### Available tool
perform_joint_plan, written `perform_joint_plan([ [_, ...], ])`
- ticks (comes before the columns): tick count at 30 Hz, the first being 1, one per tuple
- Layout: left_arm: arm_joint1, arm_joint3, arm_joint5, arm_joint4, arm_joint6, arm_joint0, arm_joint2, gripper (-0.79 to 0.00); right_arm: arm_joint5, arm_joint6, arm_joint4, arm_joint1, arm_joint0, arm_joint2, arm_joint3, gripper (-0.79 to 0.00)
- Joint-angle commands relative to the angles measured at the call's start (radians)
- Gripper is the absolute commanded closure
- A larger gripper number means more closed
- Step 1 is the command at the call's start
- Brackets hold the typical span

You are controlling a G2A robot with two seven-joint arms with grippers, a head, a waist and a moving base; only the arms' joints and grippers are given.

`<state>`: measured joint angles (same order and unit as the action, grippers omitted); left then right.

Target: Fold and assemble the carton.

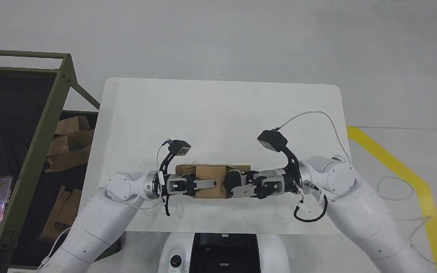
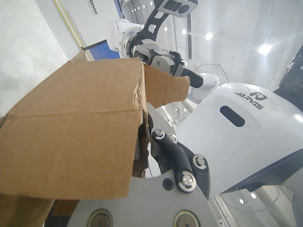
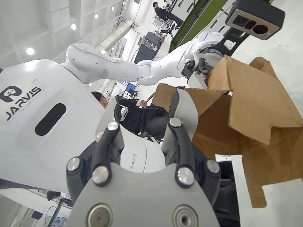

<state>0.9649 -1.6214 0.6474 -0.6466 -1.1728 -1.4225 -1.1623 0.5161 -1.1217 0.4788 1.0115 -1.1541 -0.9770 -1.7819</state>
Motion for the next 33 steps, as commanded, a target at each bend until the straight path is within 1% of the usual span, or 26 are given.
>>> perform_joint_plan([
  [1,-0.001,0.001,0.001,0.002,0.001,0.001,0.002,0.000,-0.018,0.022,-0.043,0.001,0.000,0.003,-0.018,-0.382],
  [10,-0.005,0.006,0.004,0.007,0.004,0.008,0.010,0.000,-0.116,0.113,-0.203,0.005,-0.002,0.015,-0.097,-0.382],
  [16,-0.008,0.005,0.007,0.007,0.007,0.011,0.014,0.000,-0.165,0.130,-0.263,0.007,-0.001,0.024,-0.123,-0.379],
  [21,-0.010,0.007,0.010,0.004,0.010,0.013,0.016,0.000,-0.180,0.146,-0.295,0.008,-0.003,0.025,-0.134,-0.379],
  [26,-0.013,0.007,0.012,0.003,0.012,0.012,0.016,0.000,-0.218,0.157,-0.348,0.007,-0.006,0.025,-0.151,-0.379],
  [33,-0.016,0.007,0.015,0.000,0.015,0.012,0.017,0.000,-0.208,0.167,-0.354,0.007,-0.013,0.016,-0.154,-0.379],
])
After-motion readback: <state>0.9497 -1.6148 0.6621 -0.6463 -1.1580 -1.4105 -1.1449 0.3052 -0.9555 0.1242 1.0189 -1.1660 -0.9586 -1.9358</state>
